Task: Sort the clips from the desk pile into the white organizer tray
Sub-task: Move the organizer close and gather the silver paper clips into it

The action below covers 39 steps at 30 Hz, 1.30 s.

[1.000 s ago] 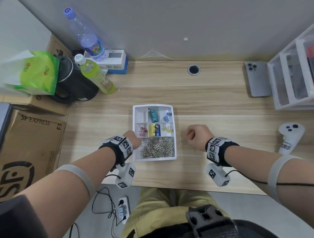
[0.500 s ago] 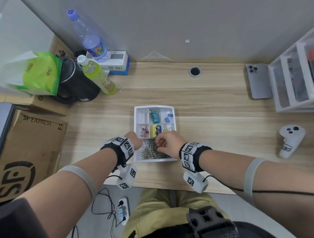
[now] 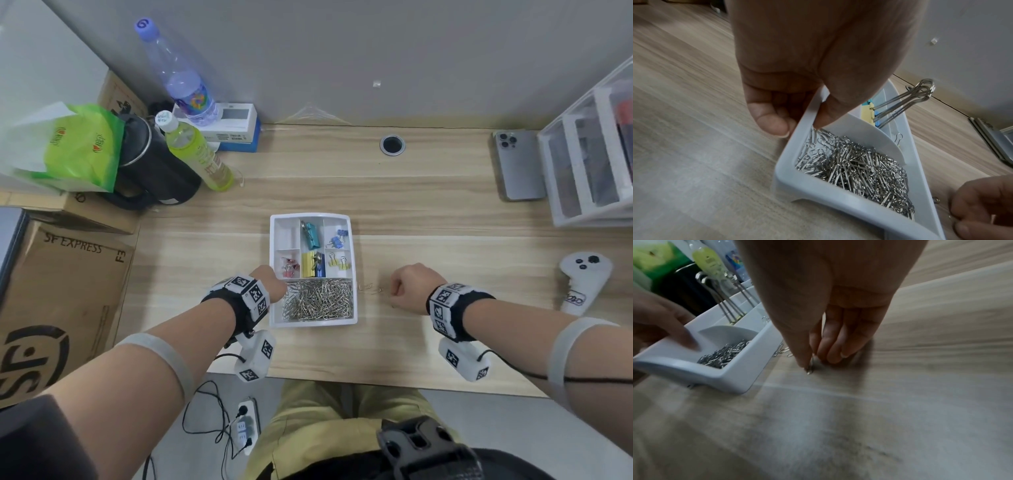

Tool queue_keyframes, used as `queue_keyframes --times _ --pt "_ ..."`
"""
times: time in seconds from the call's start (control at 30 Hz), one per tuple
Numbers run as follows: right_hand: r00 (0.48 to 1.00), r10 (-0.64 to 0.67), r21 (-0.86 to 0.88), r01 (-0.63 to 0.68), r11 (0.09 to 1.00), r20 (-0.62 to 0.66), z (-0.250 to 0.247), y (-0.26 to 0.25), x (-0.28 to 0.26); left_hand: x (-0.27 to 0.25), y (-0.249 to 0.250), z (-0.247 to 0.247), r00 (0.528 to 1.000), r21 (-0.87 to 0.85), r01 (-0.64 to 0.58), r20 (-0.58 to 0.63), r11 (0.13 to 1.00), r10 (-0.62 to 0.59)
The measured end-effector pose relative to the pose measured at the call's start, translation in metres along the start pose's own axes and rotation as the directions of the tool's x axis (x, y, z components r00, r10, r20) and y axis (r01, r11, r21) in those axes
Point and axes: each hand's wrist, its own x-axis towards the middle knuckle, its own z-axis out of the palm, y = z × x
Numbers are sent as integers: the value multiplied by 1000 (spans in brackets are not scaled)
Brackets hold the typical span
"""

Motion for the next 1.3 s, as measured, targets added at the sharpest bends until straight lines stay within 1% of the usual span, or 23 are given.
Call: queue_keyframes --times 0.07,0.13,0.2,0.27,0.47,0.67,0.83,0.93,1.03,1.2,1.3 --pt "999 -30 -14 30 999 -19 8 -4 0 0 0 0 1000 -2 -2 -3 1000 2" --pt "998 -71 -38 70 997 -4 14 -7 5 0 0 0 1000 -3 -5 -3 1000 5" --pt "991 -133 -72 134 988 21 18 -8 11 0 0 1 1000 -2 -4 0 1000 4" --pt "980 -200 -91 201 975 17 20 -7 16 0 1 1 1000 -6 -1 0 1000 1" --pt "940 -322 -114 309 944 -114 12 -8 13 1 -1 1 1000 -7 5 -3 1000 -5" --pt "932 -362 -120 359 925 0 11 -5 21 3 -1 2 1000 -12 6 -6 1000 -6" --pt "920 -393 -96 392 915 12 7 -13 26 3 -1 2 1000 -2 0 -13 1000 0" --pt "925 -380 -83 379 922 -6 7 -11 28 3 -2 2 1000 4 1 -13 1000 -1" --pt "940 -340 -66 338 939 -26 6 -9 26 3 -1 2 1000 10 -3 -13 1000 3" --pt "983 -152 -37 149 988 -104 10 -9 24 3 -1 1 1000 15 -1 -4 1000 1" --pt "988 -52 49 59 997 -142 12 -14 25 2 0 0 1000 19 0 -2 1000 0"
